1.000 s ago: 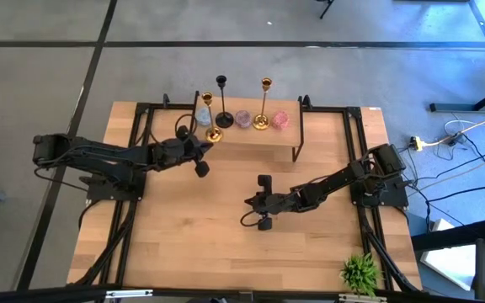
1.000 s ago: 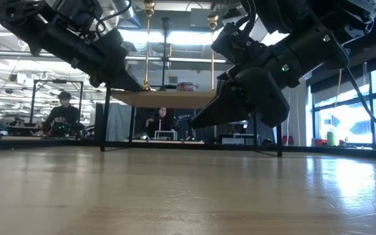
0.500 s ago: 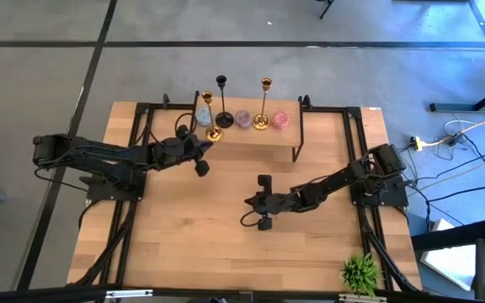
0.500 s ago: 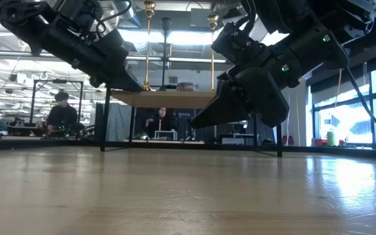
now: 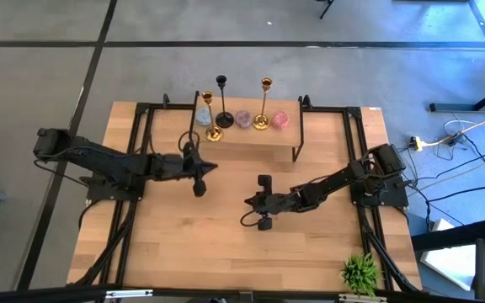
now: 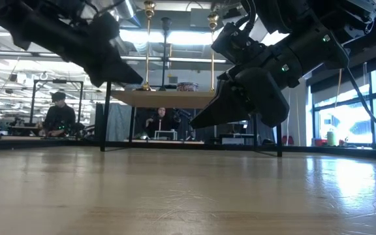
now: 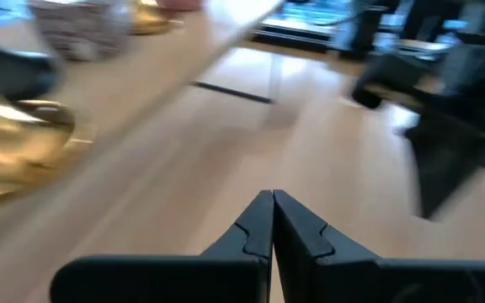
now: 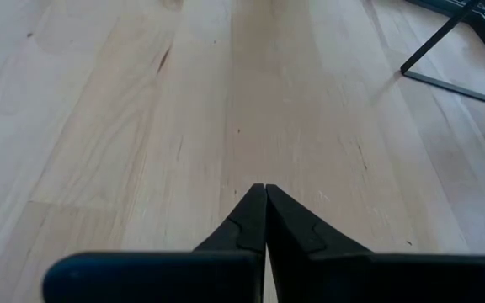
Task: Pick & Place candle stick holders
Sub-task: Return to Home Position
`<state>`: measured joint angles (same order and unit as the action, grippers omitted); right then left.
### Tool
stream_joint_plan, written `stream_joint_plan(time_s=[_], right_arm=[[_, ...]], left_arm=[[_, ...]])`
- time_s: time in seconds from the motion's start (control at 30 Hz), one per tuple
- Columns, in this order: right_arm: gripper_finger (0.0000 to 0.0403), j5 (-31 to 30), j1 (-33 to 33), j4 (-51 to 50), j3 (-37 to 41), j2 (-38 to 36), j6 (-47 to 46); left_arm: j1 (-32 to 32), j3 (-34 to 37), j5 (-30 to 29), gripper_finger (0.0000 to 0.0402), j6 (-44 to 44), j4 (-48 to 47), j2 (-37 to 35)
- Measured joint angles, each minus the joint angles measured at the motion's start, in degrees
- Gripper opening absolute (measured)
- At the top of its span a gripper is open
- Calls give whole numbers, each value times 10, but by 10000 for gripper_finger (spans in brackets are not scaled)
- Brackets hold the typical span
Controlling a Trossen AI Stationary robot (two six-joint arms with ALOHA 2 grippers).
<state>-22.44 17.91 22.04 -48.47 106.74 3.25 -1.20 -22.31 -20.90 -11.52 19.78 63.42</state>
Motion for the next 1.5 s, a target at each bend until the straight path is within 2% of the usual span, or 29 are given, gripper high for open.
stream_joint_plan(time_s=[0.17, 0.37, 0.63, 0.87, 1.03, 1.13, 1.3, 1.5], right_arm=[[7, 2, 0, 0, 0, 0, -3], [7, 21, 0, 17, 0, 0, -5], [7, 22, 0, 35, 0, 0, -5], [7, 21, 0, 45, 0, 0, -5], [7, 21, 0, 38, 0, 0, -14], [7, 26, 2, 37, 0, 0, -44], [7, 69, 12, 39, 0, 0, -30], [7, 78, 13, 35, 0, 0, -33]], left_arm=[[-83, 0, -28, 1, -19, 0, 0], [-169, 0, -121, 1, -29, 0, 0], [-221, 0, -166, 1, -33, 1, 0], [-236, 0, -191, 1, -52, 2, 21], [-232, 0, -206, 1, -73, 8, 64], [-223, 0, -201, 1, -73, 41, 93], [-206, 0, -169, 1, -55, 98, 130], [-191, 0, -152, 1, -54, 105, 141]])
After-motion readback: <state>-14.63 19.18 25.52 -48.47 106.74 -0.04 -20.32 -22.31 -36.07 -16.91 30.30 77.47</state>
